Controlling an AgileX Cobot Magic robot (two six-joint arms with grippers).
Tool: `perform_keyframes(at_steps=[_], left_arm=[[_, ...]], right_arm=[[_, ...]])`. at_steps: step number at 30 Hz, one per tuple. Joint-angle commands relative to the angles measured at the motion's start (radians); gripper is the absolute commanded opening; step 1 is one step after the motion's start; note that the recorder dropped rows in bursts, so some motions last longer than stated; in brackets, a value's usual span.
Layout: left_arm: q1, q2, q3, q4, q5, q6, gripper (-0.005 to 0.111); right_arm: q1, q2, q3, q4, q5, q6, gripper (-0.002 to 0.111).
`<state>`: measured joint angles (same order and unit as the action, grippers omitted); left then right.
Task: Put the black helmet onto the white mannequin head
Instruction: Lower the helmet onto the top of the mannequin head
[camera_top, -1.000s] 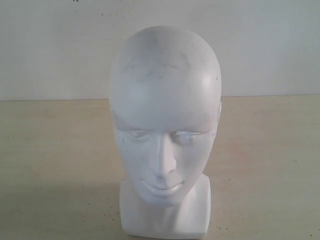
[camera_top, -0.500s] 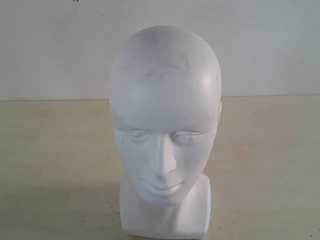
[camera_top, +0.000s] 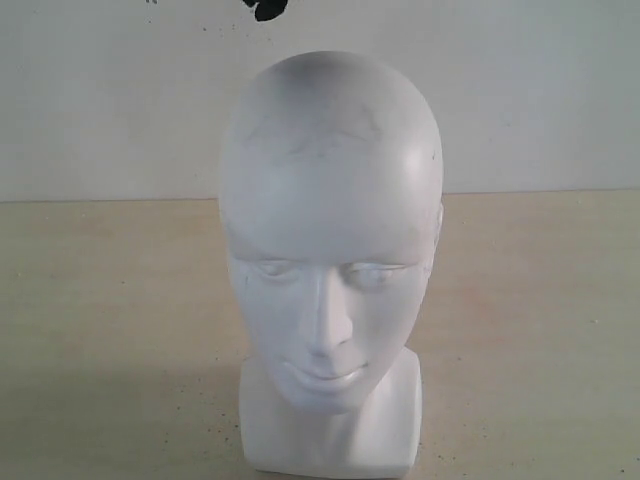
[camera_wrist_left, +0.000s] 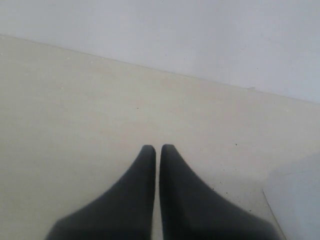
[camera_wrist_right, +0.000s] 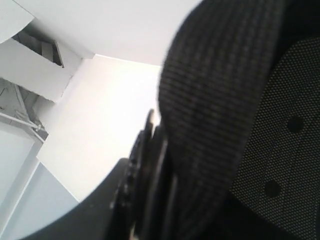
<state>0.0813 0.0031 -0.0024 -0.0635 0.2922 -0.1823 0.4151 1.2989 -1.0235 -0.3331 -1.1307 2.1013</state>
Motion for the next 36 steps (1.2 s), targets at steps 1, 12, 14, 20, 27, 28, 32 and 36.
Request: perform_keyframes(at_steps=[1,12,14,20,27,28,32,36], left_arm=[[-0.006,-0.003,0.002,-0.007,0.000,0.000,0.004],[-0.006,-0.003,0.002,-0.007,0.000,0.000,0.004],[-0.006,-0.003,0.002,-0.007,0.000,0.000,0.004],[-0.006,-0.003,0.002,-0.007,0.000,0.000,0.004],[-0.006,-0.003,0.002,-0.007,0.000,0.000,0.004],[-0.006,-0.003,0.002,-0.007,0.000,0.000,0.004],[-0.006,-0.003,0.002,-0.007,0.000,0.000,0.004],[-0.006,-0.003,0.002,-0.007,0.000,0.000,0.004]], right_arm=[[0.027,-0.020,0.015,0.028,-0.090,-0.002,0.000],[0.075,-0.020,0.135,0.020,-0.090,-0.017,0.000],[0.083,-0.020,0.156,0.033,-0.090,-0.040,0.000],[0.083,-0.020,0.202,0.049,-0.090,-0.088,0.000],[0.083,-0.009,0.244,0.124,-0.090,-0.124,0.000],[0.083,-0.005,0.244,0.130,-0.090,-0.129,0.000],[0.083,0.014,0.244,0.190,-0.090,-0.184,0.000],[0.083,0.039,0.244,0.190,-0.090,-0.186,0.000]])
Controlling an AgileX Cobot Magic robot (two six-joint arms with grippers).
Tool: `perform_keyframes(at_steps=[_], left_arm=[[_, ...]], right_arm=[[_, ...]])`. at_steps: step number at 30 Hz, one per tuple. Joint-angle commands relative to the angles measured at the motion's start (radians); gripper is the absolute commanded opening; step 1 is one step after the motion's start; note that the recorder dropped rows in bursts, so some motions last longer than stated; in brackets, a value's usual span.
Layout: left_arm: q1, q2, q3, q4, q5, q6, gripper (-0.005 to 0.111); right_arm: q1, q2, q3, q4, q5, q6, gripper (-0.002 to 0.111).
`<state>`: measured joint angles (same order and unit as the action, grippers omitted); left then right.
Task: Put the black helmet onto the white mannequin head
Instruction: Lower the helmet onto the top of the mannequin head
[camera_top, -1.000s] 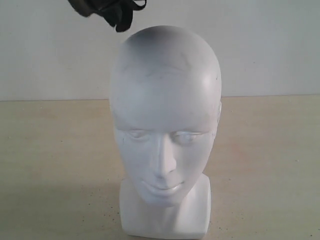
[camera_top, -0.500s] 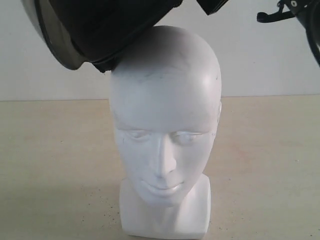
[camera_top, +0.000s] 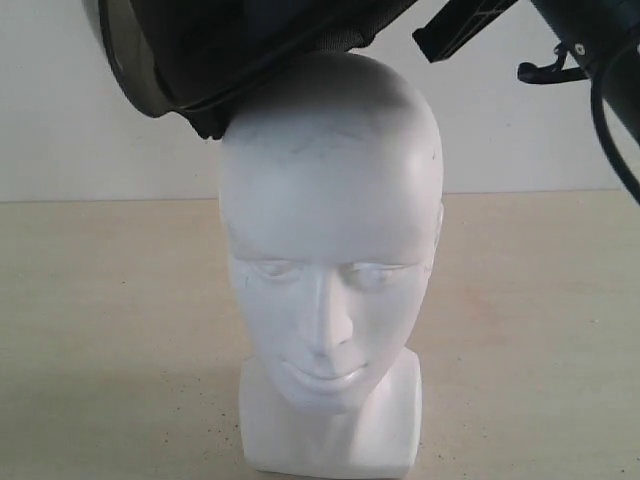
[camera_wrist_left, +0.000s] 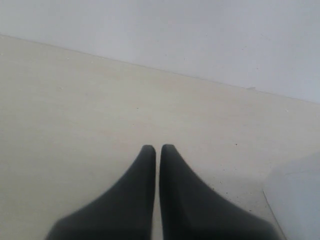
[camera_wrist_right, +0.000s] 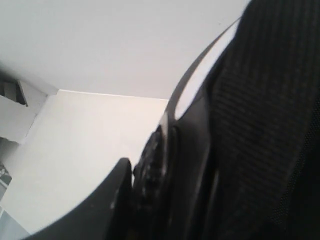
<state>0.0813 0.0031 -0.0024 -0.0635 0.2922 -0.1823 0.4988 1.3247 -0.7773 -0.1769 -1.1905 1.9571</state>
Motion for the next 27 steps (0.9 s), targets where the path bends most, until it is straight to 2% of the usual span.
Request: perform_keyframes(at_steps=[1,27], left_arm=[[-0.006,-0.003,0.002,-0.007,0.000,0.000,0.004],[-0.006,-0.003,0.002,-0.007,0.000,0.000,0.004]], right_arm=[[-0.001,0.014,-0.002,0.036,-0.031,-0.044,0.000],[-0.001,0.024,-0.002,0.037,-0.031,-0.081,0.000]])
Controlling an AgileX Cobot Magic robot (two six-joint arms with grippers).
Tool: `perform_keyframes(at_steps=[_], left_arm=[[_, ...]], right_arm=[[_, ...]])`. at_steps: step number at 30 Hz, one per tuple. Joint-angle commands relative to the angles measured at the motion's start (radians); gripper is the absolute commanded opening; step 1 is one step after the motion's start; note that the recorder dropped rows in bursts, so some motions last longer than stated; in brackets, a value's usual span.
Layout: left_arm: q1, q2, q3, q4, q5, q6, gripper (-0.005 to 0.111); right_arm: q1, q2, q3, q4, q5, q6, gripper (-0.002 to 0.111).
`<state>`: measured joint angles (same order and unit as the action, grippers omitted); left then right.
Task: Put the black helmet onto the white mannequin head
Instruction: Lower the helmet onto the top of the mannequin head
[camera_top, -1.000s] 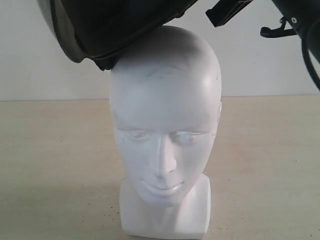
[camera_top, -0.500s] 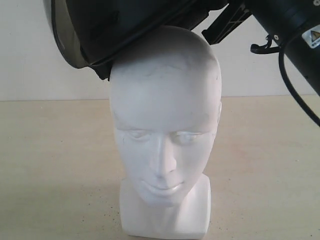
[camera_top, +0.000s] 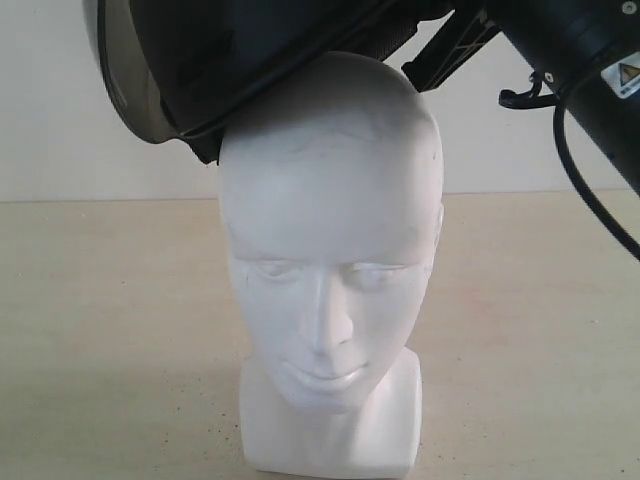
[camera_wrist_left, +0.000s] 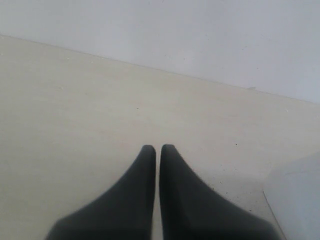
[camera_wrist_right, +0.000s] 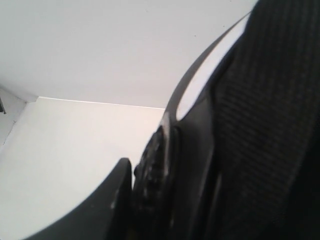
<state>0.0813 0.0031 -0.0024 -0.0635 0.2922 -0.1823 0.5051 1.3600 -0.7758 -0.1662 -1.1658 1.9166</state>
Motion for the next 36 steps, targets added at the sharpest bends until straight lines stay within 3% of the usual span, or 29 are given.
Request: perform_keyframes(at_steps=[1,9,36], left_arm=[[-0.006,-0.003,0.002,-0.007,0.000,0.000,0.004],[-0.006,-0.003,0.002,-0.007,0.000,0.000,0.004],[-0.006,-0.003,0.002,-0.007,0.000,0.000,0.004]], right_arm=[[-0.007,-0.011,-0.003,0.026,-0.055,-0.041,0.000],[-0.007,-0.013,0.075,0.041,-0.055,-0.016,0.000],[-0.007,-0.015,0.077,-0.112,-0.055,0.037,0.000]])
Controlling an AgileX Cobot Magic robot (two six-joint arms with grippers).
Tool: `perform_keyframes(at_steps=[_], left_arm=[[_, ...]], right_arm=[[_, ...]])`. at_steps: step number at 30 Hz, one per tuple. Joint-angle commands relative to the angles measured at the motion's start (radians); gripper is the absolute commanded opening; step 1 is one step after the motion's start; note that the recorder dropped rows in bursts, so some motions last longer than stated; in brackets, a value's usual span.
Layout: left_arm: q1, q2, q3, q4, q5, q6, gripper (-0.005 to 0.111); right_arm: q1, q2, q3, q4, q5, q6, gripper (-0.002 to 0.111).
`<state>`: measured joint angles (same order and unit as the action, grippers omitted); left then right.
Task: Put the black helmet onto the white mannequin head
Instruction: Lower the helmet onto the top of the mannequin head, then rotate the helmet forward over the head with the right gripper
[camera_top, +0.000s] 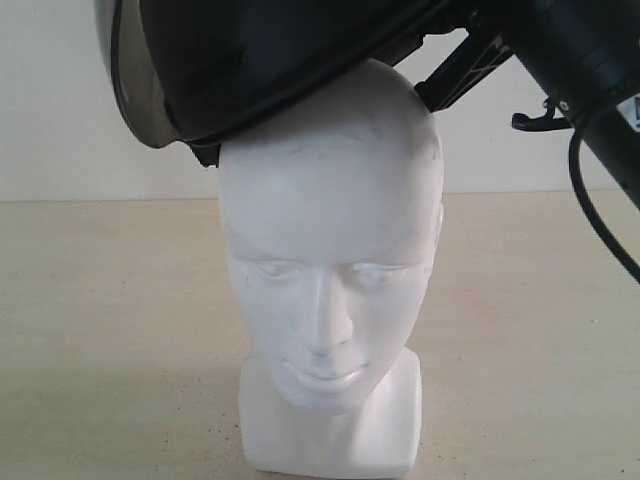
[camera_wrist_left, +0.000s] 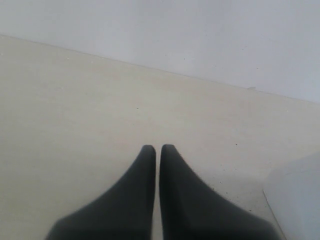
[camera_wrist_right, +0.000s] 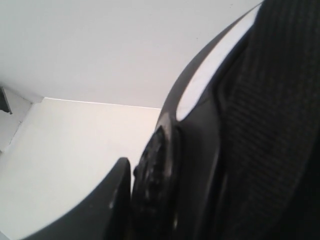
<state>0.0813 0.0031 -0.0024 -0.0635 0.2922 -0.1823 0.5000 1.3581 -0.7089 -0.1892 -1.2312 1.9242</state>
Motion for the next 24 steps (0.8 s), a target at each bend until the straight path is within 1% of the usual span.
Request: perform_keyframes(at_steps=[1,10,19,24], left_arm=[[-0.006,-0.003,0.002,-0.007,0.000,0.000,0.004],[-0.006,-0.003,0.002,-0.007,0.000,0.000,0.004],[-0.006,-0.003,0.002,-0.007,0.000,0.000,0.004],[-0.006,-0.003,0.002,-0.007,0.000,0.000,0.004]], right_arm=[[-0.002,-0.013,0.010,-0.091,0.010,0.032,0.000],[-0.002,-0.048,0.013,-0.101,0.010,0.050,0.000],[-0.002,-0.071,0.138,-0.064,0.010,0.061,0.000],[-0.002,-0.091,0.138,-0.083,0.010,0.061,0.000]])
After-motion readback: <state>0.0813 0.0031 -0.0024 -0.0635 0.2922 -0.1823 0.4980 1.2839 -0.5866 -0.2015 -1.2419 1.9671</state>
